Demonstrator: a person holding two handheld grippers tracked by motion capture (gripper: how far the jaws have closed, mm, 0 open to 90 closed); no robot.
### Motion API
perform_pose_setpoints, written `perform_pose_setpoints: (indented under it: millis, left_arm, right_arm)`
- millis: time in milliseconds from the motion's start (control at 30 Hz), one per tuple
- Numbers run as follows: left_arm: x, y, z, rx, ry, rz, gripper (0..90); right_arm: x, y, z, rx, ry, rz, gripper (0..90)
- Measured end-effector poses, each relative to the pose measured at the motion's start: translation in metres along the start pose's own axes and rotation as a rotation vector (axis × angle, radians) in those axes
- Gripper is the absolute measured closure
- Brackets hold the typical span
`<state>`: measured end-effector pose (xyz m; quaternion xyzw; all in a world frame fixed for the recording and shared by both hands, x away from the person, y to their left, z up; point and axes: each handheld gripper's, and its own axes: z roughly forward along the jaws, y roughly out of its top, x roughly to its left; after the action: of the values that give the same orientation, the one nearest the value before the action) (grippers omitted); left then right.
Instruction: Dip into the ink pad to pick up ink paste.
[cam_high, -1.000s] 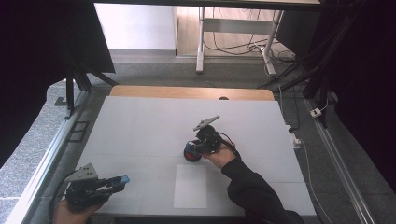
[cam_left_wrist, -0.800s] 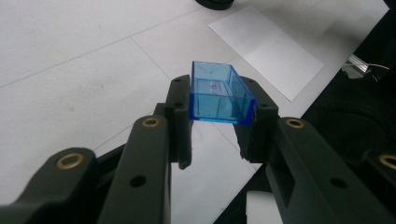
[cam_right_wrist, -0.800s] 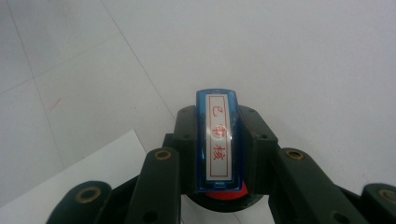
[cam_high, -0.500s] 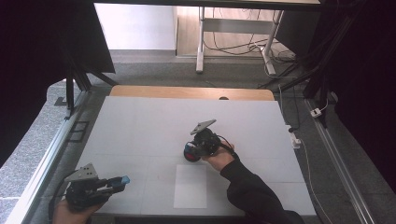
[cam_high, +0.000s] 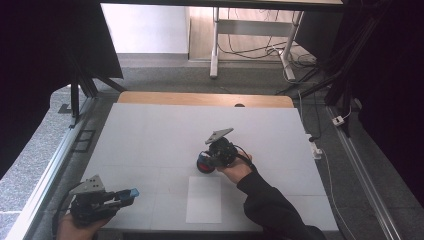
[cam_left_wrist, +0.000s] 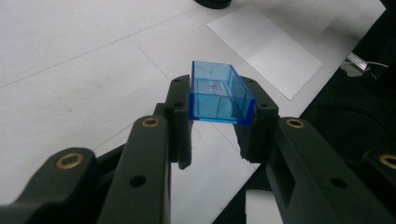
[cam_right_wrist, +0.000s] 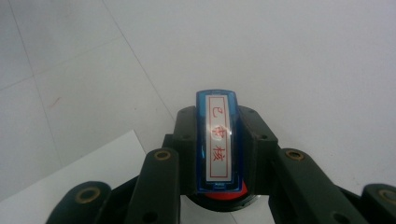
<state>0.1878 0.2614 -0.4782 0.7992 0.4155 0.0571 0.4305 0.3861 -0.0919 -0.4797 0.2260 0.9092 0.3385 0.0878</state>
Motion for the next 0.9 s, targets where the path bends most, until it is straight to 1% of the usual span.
perform_pose_setpoints:
  millis: [33, 133, 333, 567, 900]
  left_arm:
    - [0.000, 0.000, 0.000, 0.001, 0.000, 0.001, 68.3]
    - [0.000, 0.000, 0.000, -0.001, 0.000, 0.000, 68.3]
    - [0.000, 0.000, 0.000, 0.000, 0.001, -0.001, 68.2]
    - [0.000, 0.000, 0.000, -0.001, -0.001, -0.001, 68.2]
    - [0.000, 0.000, 0.000, -0.002, -0.003, 0.000, 68.2]
  right_arm:
    - [0.000, 0.000, -0.001, -0.010, 0.000, 0.002, 70.2]
    - [0.000, 0.001, -0.006, -0.018, 0.009, 0.008, 70.2]
    - [0.001, 0.002, -0.015, -0.044, 0.042, 0.026, 70.2]
    - [0.002, -0.001, -0.022, -0.046, 0.042, 0.011, 70.2]
    - [0.008, -0.003, -0.036, -0.074, 0.069, 0.000, 70.1]
